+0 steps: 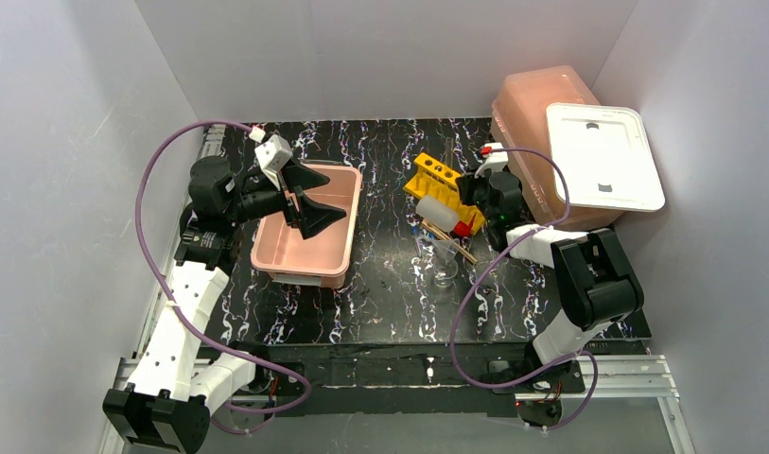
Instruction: Organize the chemistry lab equipment
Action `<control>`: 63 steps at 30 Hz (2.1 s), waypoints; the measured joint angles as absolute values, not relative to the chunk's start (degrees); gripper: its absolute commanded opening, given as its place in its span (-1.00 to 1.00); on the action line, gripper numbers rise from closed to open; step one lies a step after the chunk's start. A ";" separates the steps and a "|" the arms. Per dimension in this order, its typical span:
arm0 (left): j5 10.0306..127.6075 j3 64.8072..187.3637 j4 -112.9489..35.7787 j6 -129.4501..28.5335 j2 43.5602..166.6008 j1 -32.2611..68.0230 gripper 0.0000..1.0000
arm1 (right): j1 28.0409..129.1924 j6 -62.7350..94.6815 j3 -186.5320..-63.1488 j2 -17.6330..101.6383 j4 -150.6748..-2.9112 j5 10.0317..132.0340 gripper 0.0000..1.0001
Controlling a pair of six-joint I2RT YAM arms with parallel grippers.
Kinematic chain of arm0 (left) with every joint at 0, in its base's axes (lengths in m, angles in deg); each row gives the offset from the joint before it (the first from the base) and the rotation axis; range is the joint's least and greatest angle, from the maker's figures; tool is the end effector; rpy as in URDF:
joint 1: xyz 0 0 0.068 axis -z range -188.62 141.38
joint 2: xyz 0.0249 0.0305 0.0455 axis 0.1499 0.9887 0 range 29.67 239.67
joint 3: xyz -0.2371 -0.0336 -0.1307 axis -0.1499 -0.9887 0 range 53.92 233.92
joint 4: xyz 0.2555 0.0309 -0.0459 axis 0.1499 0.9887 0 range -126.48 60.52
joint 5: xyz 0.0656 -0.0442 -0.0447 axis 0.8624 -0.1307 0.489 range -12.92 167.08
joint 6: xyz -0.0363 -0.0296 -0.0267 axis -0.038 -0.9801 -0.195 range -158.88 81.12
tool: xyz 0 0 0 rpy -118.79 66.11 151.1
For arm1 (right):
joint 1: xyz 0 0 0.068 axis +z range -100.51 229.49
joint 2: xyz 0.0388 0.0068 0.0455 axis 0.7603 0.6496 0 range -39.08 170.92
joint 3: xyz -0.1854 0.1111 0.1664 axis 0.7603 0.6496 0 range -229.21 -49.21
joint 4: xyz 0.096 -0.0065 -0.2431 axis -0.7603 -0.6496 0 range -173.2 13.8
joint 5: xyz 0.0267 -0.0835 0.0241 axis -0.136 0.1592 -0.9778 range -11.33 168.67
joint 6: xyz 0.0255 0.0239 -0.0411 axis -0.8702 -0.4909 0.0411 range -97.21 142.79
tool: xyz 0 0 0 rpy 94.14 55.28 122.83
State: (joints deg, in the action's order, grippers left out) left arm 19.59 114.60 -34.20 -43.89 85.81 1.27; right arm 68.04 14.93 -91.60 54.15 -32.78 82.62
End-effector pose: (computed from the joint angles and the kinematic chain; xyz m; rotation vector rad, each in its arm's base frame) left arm 0.1971 -0.0648 0.4156 0.8689 1.3824 -0.9627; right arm 0.3276 0.1073 0.2108 -0.1075 1.7047 0.2853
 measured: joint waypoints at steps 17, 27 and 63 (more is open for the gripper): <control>19.67 114.65 -33.78 -43.70 85.81 1.27 0.97 | 68.36 14.14 -90.33 54.31 -33.70 82.58 -0.10; 19.65 115.56 -32.95 -43.76 85.81 1.27 0.96 | 68.65 14.30 -90.11 50.00 -36.45 82.58 -0.11; 21.25 114.93 -30.02 -43.85 84.85 1.27 0.96 | 72.60 10.71 -94.99 36.36 -64.56 79.91 0.00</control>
